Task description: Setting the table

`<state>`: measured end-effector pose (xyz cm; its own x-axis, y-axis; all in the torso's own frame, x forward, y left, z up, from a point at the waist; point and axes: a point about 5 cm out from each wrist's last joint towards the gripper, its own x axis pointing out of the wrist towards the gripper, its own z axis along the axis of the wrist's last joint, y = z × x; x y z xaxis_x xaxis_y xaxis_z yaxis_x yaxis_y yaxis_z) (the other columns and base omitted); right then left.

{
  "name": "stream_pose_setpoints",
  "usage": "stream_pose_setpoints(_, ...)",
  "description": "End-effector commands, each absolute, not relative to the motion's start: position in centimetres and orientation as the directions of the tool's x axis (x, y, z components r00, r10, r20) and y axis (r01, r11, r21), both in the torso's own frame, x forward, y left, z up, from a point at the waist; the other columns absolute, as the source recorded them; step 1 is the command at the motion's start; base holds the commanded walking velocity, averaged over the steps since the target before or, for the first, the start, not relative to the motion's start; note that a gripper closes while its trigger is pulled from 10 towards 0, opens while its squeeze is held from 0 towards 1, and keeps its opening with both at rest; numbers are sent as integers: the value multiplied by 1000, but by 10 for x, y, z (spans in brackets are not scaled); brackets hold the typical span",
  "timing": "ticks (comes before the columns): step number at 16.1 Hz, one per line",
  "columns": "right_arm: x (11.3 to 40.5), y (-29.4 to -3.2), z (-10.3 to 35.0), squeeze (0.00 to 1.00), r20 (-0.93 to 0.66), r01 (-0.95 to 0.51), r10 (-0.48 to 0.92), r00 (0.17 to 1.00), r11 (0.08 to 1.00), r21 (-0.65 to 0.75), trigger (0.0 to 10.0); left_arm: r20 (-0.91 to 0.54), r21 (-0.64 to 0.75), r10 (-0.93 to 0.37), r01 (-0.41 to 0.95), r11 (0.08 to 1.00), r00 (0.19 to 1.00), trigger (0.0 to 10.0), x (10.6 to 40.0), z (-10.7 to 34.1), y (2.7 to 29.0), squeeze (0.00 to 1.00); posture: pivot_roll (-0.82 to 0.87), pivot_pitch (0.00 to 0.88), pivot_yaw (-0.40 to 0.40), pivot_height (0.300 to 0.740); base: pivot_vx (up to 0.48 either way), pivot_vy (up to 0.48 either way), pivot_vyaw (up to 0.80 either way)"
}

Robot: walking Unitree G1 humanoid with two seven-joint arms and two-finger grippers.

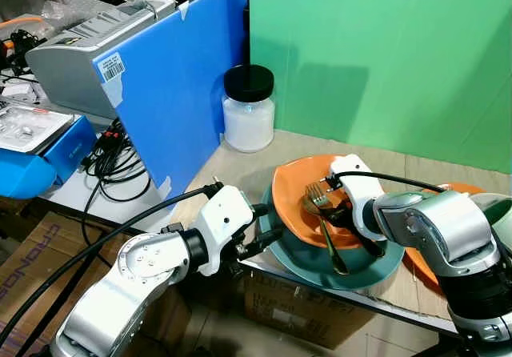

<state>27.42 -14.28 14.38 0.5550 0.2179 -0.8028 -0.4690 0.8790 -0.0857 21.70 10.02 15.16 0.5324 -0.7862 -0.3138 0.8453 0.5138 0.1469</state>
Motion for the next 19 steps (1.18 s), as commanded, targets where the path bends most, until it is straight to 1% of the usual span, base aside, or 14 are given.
stream_pose_setpoints(1, 276, -142, 145, 0, -796, -471, 223, 563, 878, -87, 0, -320, 163, -784, 846, 508, 532, 10000, 216, 153, 100, 0, 50, 0, 7, 740, 0, 0, 0)
stream_pose_setpoints(11, 276, -141, 144, 0, -796, -473, 233, 559, 878, -75, 0, -323, 167, -780, 844, 510, 535, 10000, 217, 153, 101, 0, 52, 0, 9, 740, 0, 0, 0)
stream_pose_setpoints(12, 276, -142, 148, 0, -783, -468, 240, 574, 881, -73, 0, -312, 169, -762, 822, 543, 568, 10000, 221, 154, 103, 0, 52, 0, 9, 740, 0, 0, 0)
stream_pose_setpoints(13, 276, -142, 149, 0, -778, -465, 242, 580, 882, -72, 0, -306, 166, -754, 812, 559, 582, 10000, 222, 154, 104, 0, 52, 0, 9, 740, 0, 0, 0)
stream_pose_setpoints(14, 278, -147, 161, 0, -736, -434, 244, 631, 898, -74, 0, -275, 115, -709, 755, 646, 649, 10000, 230, 157, 109, 1000, 58, 0, 4, 740, 0, 0, 0)
stream_pose_setpoints(16, 279, -149, 170, 0, -696, -408, 245, 675, 910, -76, 0, -232, 80, -688, 718, 691, 688, 10000, 238, 162, 112, 1000, 56, 0, 7, 740, 0, 0, 0)
stream_pose_setpoints(17, 279, -149, 177, 0, -648, -389, 250, 719, 918, -78, 0, -174, 31, -672, 686, 727, 720, 10000, 245, 170, 113, 1000, 55, 0, 11, 740, 0, 0, 0)
stream_pose_setpoints(19, 281, -148, 185, 0, -554, -373, 278, 785, 926, -64, 0, -108, -47, -648, 647, 761, 754, 10000, 256, 178, 113, 1000, 54, 0, 16, 740, 0, 0, 0)
